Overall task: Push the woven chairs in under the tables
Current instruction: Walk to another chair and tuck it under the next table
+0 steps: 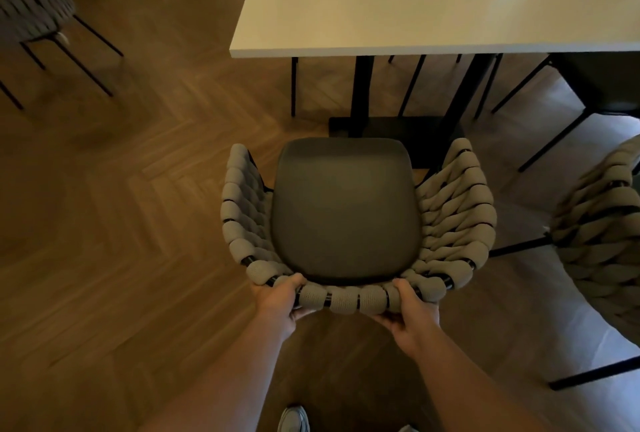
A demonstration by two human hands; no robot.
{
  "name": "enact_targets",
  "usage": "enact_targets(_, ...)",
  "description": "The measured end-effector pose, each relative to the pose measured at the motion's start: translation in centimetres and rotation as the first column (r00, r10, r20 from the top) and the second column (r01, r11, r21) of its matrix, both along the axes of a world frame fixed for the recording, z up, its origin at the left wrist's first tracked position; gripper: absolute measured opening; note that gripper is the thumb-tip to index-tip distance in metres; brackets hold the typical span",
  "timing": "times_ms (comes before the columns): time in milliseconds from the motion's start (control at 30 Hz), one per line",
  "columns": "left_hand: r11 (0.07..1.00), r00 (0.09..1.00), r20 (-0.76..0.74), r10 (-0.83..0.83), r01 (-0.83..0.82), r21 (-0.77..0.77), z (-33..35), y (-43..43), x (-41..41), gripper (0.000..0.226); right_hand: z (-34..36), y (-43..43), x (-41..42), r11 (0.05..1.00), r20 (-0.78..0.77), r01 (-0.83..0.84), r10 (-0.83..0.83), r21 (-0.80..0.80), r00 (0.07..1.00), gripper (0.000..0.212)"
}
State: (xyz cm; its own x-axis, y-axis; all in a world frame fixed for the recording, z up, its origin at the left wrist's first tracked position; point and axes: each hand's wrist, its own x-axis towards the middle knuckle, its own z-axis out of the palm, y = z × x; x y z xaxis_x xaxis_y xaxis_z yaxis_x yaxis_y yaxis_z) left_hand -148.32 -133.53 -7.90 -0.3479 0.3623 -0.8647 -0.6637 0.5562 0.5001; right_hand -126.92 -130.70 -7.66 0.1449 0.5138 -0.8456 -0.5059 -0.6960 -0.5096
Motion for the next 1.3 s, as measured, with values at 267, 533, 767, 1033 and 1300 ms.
enact_targets(267, 0.999, 0.999, -0.028, 0.027, -0.026, 0.045, -0.5, 1.1, -1.7, 0.059, -0.2, 1.1, -1.4, 1.0, 0.003, 0.02, -0.02, 0.008, 1.0, 0.055)
enact_targets(533, 0.996, 1.0, 0.001, 0.003, -0.003, 0.086, -0.6, 1.9, -3.0, 0.074, 0.0, 2.3, -2.5, 1.0, -0.016, 0.0, 0.001, 0.019, 1.0, 0.058)
enact_targets(767, 0.991, 0.997, 0.052, 0.061, -0.066, 0.113, 0.0, 1.0, -4.0, 0.085, 0.9, 1.9, -1.9, 0.999, -0.046, 0.032, -0.032, -0.011, 0.998, 0.058)
enact_targets(1033, 0.989, 0.989, 0.031, -0.146, 0.145, 0.011, 0.3, 2.0, -3.2, 0.04, 0.7, 2.5, -2.0, 0.999, 0.086, -0.032, 0.033, -0.013, 0.996, 0.052)
enact_targets(1300, 0.987, 0.987, 0.014, -0.159, 0.158, 0.022, -0.1, 4.3, -3.9, 0.028, 0.5, 5.2, -2.4, 0.999, 0.102, -0.051, 0.05, 0.009, 0.994, 0.049)
